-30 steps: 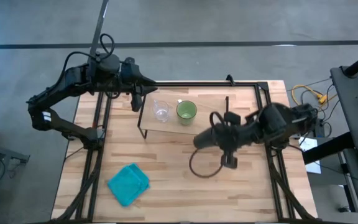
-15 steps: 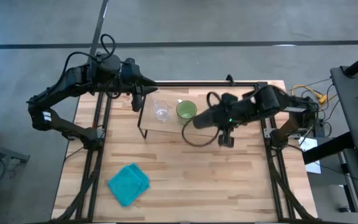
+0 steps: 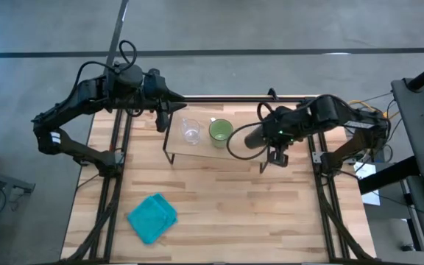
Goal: Stack small to large cups/mugs on shelf
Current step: Put the black cup on the shelf, then return to Home Position
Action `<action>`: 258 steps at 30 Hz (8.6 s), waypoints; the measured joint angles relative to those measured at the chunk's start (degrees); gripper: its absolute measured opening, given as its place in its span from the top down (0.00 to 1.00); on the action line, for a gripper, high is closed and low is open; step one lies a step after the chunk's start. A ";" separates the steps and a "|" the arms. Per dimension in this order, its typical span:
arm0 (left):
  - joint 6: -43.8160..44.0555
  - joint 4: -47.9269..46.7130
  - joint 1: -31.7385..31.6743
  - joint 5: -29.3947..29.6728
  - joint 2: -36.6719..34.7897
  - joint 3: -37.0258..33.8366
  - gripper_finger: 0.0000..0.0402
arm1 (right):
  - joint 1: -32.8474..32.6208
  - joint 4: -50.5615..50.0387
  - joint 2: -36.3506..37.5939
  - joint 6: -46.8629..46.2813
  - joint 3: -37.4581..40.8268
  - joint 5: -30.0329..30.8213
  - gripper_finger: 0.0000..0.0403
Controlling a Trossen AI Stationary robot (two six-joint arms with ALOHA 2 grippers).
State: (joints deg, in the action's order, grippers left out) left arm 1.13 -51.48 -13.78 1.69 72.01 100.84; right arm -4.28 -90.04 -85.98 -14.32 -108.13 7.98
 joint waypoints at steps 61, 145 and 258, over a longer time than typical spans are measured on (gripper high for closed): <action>3.13 27.38 2.86 -6.75 25.30 -0.20 0.77 | 5.86 3.14 -6.05 17.59 1.24 -4.86 0.98; 4.22 27.94 3.63 -7.50 31.66 -0.28 0.77 | 6.59 2.46 -7.40 11.75 -2.32 -6.25 0.98; 8.64 -1.49 -0.48 -4.41 -17.54 -1.67 0.77 | 6.07 4.16 17.70 -2.17 -13.49 -3.42 0.83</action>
State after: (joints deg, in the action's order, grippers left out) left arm 9.77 -52.98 -14.26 -2.72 54.47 99.17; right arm 1.78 -85.88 -68.28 -16.49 -121.61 4.56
